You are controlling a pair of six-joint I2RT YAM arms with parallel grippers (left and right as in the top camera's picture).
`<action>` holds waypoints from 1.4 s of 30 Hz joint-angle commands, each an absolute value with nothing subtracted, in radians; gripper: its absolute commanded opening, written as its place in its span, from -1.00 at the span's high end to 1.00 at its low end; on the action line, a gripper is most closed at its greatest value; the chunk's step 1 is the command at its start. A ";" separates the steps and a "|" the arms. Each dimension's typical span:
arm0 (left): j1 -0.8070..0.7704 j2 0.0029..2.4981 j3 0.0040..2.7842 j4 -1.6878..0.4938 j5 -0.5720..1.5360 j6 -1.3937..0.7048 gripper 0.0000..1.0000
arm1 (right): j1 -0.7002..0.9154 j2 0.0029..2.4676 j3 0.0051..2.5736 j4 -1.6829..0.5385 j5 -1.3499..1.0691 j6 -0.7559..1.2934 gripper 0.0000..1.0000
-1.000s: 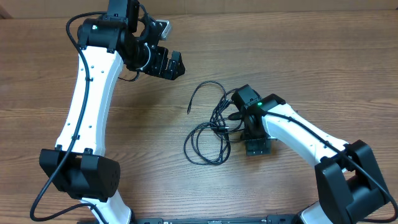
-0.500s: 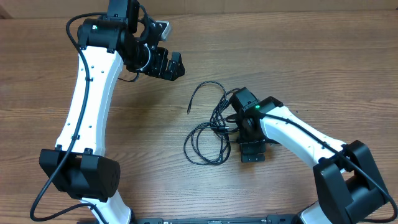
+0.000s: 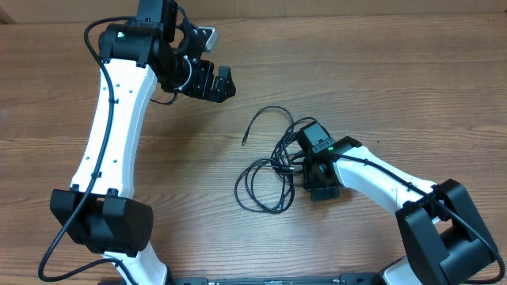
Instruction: Untangle cables
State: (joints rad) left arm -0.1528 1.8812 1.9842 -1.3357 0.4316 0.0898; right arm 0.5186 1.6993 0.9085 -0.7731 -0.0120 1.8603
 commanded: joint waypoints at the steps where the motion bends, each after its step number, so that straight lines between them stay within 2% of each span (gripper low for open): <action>1: -0.152 1.877 1.977 -1.338 0.447 0.074 -1.00 | 0.522 1.713 0.878 -0.754 -0.048 1.710 0.92; 10: -0.152 1.877 1.977 -1.335 0.445 0.075 -1.00 | 0.522 1.640 1.123 -0.704 -0.059 1.099 0.92; 12: -0.152 1.877 1.977 -1.329 0.445 0.075 -1.00 | 0.522 1.617 1.223 -0.720 -0.063 0.900 0.92; 16: -0.152 1.877 1.977 -1.327 0.444 0.083 -0.95 | 0.523 1.589 1.357 -0.782 -0.062 0.654 0.92; 25: -0.152 1.877 1.977 -1.327 0.442 0.091 -1.00 | 0.523 1.526 1.557 -0.899 -0.061 0.281 0.92; 29: -0.153 1.877 1.977 -1.327 0.449 0.094 -1.00 | 0.522 1.494 1.585 -0.916 0.049 0.253 0.92; 30: -0.154 1.877 1.977 -1.327 0.455 0.096 -1.00 | 0.521 1.487 1.585 -0.919 0.090 0.253 0.64; 31: -0.157 1.877 1.977 -1.327 0.465 0.098 -1.00 | 0.521 1.482 1.585 -0.925 0.125 0.253 -0.29; 32: -0.162 1.877 1.977 -1.327 0.478 0.098 -1.00 | 0.521 1.478 1.585 -0.933 0.157 0.253 -1.00; 36: -0.209 1.878 1.956 -1.327 0.472 0.111 -1.00 | 0.520 1.461 1.585 -0.953 0.305 0.253 -1.00; 42: -0.331 1.878 1.850 -1.331 0.273 0.237 -1.00 | 0.514 1.435 1.585 -0.957 0.467 0.255 -1.00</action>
State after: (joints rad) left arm -0.2756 1.8812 1.9026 -1.3247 0.3870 0.1368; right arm 0.5186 1.4799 1.5589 -0.9585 0.3237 0.2611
